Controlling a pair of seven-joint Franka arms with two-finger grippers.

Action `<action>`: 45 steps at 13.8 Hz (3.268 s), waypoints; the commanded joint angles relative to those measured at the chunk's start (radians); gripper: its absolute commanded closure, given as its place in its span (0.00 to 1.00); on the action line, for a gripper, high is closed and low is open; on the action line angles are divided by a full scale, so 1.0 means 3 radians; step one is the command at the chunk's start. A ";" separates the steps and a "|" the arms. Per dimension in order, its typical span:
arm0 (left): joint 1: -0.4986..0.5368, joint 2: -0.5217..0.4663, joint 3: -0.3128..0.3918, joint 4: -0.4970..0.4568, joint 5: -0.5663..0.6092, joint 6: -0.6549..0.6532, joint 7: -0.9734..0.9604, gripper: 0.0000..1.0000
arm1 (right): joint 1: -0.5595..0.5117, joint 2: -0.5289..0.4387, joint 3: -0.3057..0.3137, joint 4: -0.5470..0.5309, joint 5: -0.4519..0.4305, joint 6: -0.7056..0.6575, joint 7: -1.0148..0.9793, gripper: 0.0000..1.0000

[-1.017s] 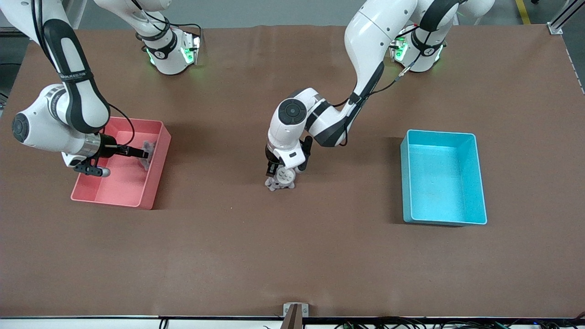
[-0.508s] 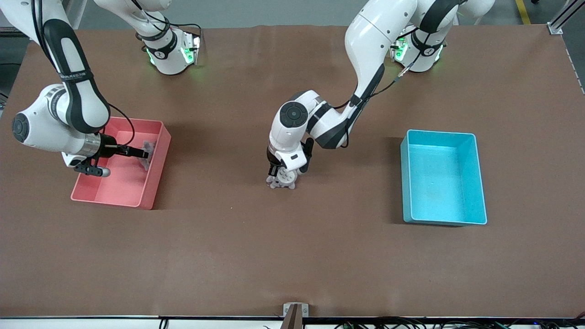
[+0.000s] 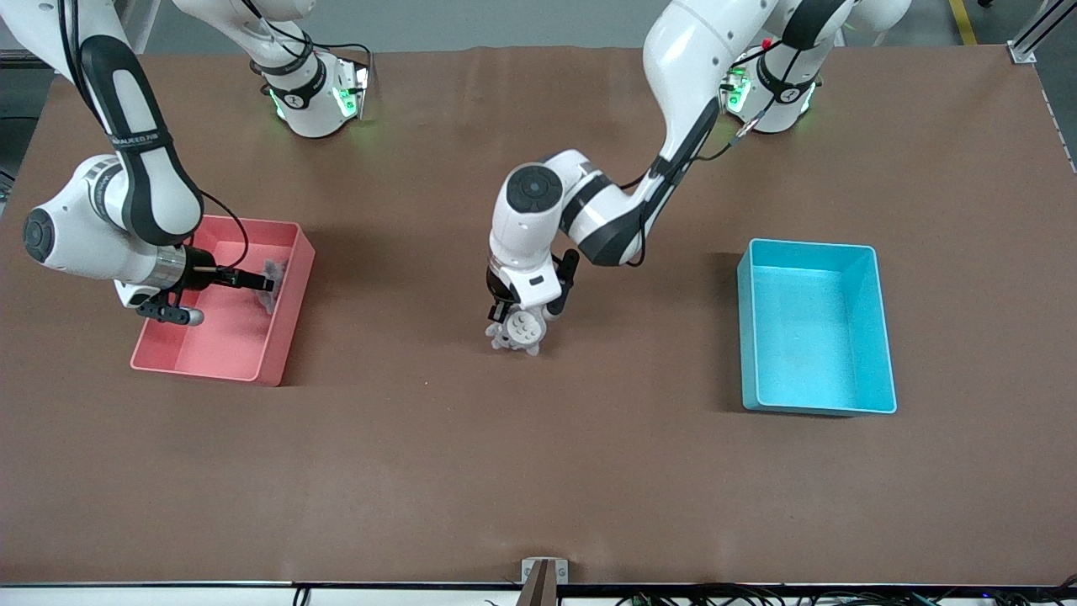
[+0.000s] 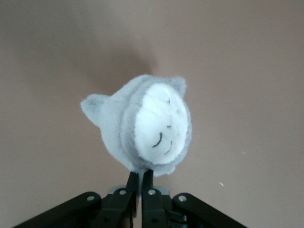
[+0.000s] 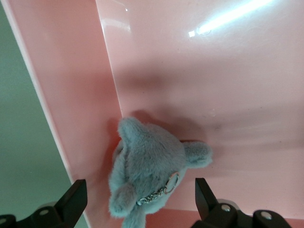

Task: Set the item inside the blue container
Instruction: 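Carry the plush into the blue box with the left gripper and release, then grasp the second plush with the right gripper while the left gripper withdraws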

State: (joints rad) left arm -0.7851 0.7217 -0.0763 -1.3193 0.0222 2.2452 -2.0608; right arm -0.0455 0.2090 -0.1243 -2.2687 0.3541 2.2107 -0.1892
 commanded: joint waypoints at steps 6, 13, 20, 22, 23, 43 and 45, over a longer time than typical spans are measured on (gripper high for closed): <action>0.0724 -0.0922 0.0009 -0.0280 0.0151 -0.1276 0.1891 1.00 | -0.0048 0.0065 0.0062 -0.0087 0.0098 0.0025 -0.0085 0.00; 0.1828 -0.1056 -0.0012 -0.0535 0.0161 -0.1629 0.3743 1.00 | -0.0063 0.0213 0.0062 -0.0077 0.0098 0.0061 -0.0085 0.00; 0.2612 -0.0964 -0.0032 -0.1033 -0.0012 -0.1384 0.4624 0.00 | -0.0078 0.0229 0.0062 -0.0057 0.0098 0.0035 -0.0085 0.64; 0.2581 -0.0984 -0.0032 -0.0946 -0.0023 -0.1394 0.4584 0.00 | -0.0073 0.0229 0.0062 -0.0057 0.0098 0.0035 -0.0085 0.84; 0.2581 -0.1009 -0.0037 -0.0880 -0.0023 -0.1414 0.4589 0.00 | -0.0078 0.0229 0.0062 -0.0057 0.0098 0.0035 -0.0085 0.93; 0.2745 -0.1531 -0.0058 -0.0393 0.0488 -0.1634 0.6122 0.00 | 0.0963 0.0219 -0.0036 0.1723 -0.0229 -0.1577 0.2219 1.00; 0.2760 -0.1536 -0.0078 -0.0393 0.0488 -0.1639 0.6153 0.00 | 0.1285 0.0234 -0.0036 0.1718 -0.0229 -0.1281 0.2689 1.00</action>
State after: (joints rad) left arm 0.0360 0.2789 -0.0903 -1.4342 0.1476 1.7704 -0.2372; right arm 0.2674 0.2759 -0.1245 -1.7527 0.2742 1.7671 0.5000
